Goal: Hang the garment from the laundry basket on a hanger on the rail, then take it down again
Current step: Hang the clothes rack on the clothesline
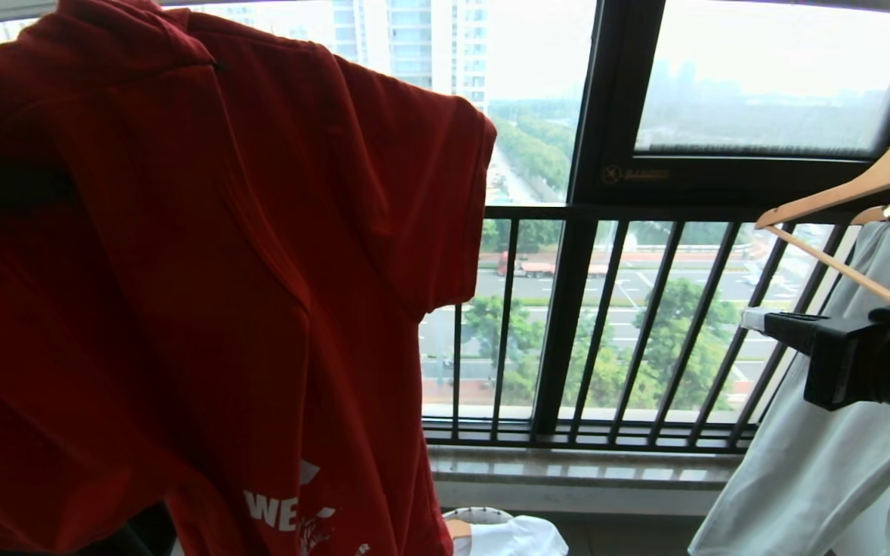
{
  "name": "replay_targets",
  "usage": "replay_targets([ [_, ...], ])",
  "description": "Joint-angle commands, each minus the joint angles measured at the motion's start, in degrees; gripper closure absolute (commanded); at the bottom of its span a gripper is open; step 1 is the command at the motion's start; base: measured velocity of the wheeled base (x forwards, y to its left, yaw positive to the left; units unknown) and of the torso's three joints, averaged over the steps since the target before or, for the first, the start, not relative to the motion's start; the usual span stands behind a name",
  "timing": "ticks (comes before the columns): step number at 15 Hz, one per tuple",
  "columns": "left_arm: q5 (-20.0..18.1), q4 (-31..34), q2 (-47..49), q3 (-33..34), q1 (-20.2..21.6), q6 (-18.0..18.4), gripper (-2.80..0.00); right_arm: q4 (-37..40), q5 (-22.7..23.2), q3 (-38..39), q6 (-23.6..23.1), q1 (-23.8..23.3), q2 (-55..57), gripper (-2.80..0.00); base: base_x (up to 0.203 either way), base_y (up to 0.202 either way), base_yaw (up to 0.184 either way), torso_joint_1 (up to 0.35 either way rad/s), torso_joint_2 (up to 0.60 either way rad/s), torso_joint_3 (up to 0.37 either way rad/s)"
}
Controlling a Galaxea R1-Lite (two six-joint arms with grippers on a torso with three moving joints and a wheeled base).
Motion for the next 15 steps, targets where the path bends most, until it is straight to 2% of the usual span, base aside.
replay_targets([
  [1,-0.38,0.23,-0.50,0.22,0.02,0.02,0.00,-0.07,0.11,0.72,0.01,0.01,-1.65,0.00,0.000,0.000,0.000,0.161,-0.35,-0.183],
  [15,-0.47,0.14,-1.73,0.92,0.02,0.11,0.00,-0.07,0.20,2.04,0.01,0.01,-3.23,0.00,0.000,0.000,0.000,0.154,-0.32,-0.164],
])
